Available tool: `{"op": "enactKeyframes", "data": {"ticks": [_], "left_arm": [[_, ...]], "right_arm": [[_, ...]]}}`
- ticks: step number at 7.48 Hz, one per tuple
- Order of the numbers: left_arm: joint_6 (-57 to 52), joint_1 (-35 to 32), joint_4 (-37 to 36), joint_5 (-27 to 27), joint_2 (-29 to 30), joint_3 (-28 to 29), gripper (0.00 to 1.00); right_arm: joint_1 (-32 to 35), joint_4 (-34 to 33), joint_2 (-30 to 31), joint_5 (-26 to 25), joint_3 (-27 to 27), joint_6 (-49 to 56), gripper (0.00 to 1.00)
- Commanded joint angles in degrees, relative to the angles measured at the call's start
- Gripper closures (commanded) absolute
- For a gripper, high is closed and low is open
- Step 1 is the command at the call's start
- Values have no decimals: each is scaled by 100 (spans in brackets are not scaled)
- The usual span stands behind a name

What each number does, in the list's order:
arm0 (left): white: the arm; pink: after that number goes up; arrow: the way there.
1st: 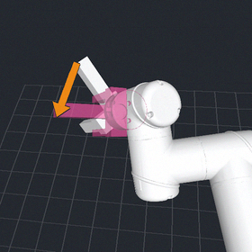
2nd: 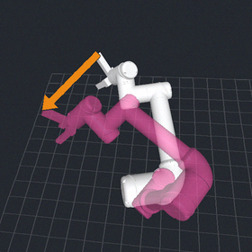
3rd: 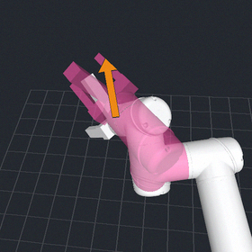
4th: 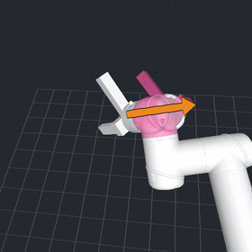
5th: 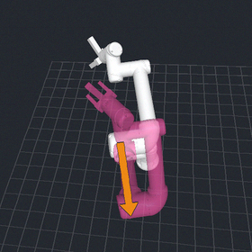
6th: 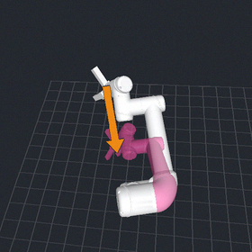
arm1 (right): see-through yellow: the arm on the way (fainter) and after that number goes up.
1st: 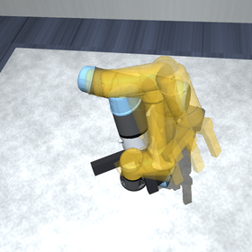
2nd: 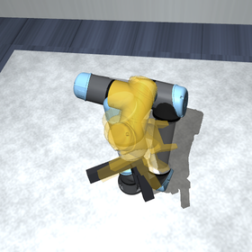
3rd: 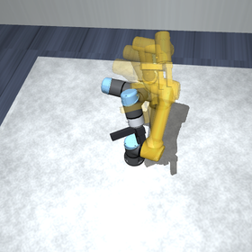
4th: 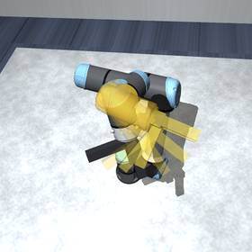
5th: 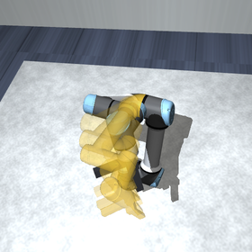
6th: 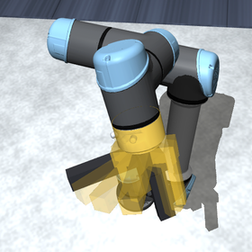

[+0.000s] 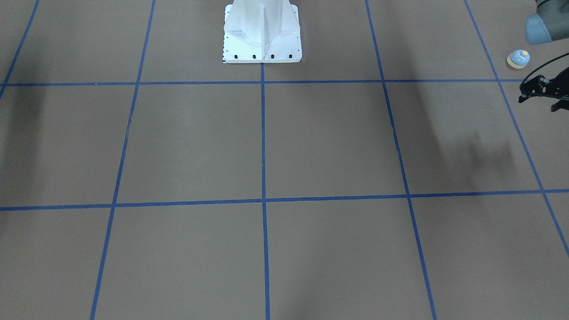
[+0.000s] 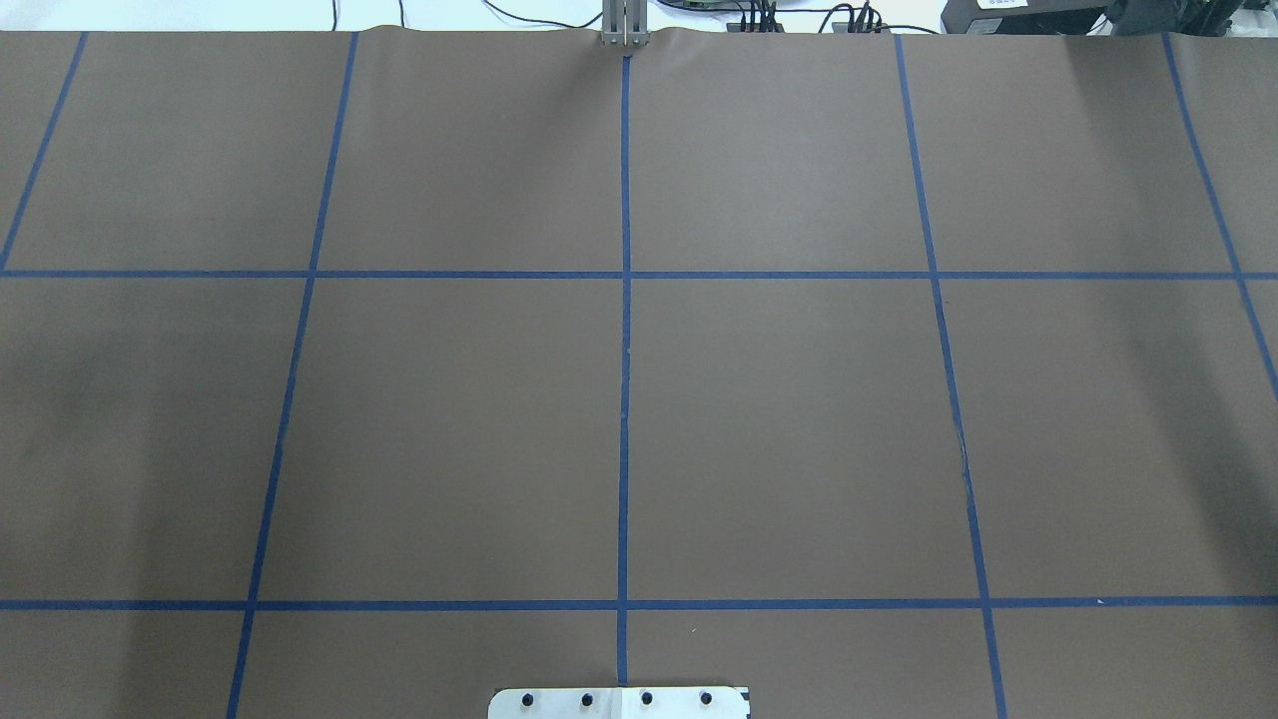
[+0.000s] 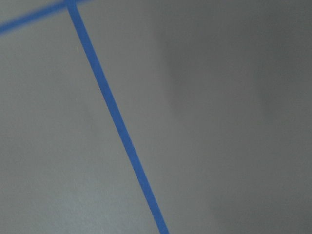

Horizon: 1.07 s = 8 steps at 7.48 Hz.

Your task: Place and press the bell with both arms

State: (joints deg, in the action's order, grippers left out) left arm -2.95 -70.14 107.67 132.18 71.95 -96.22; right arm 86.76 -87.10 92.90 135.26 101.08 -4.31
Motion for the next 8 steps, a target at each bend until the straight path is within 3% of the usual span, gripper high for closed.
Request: {"op": "enactKeyframes", "data": {"ticks": [1, 5, 8], "left_arm": [[5, 237, 527, -8, -794, 102, 0], [5, 939, 571, 19, -972, 743, 1], [444, 1345, 571, 63, -981, 762, 1]], "right_arm": [[-9, 0, 9, 0, 0, 9, 0], [-27, 9, 9, 0, 0, 26, 0], [-36, 61, 9, 0, 17, 9, 0]]}}
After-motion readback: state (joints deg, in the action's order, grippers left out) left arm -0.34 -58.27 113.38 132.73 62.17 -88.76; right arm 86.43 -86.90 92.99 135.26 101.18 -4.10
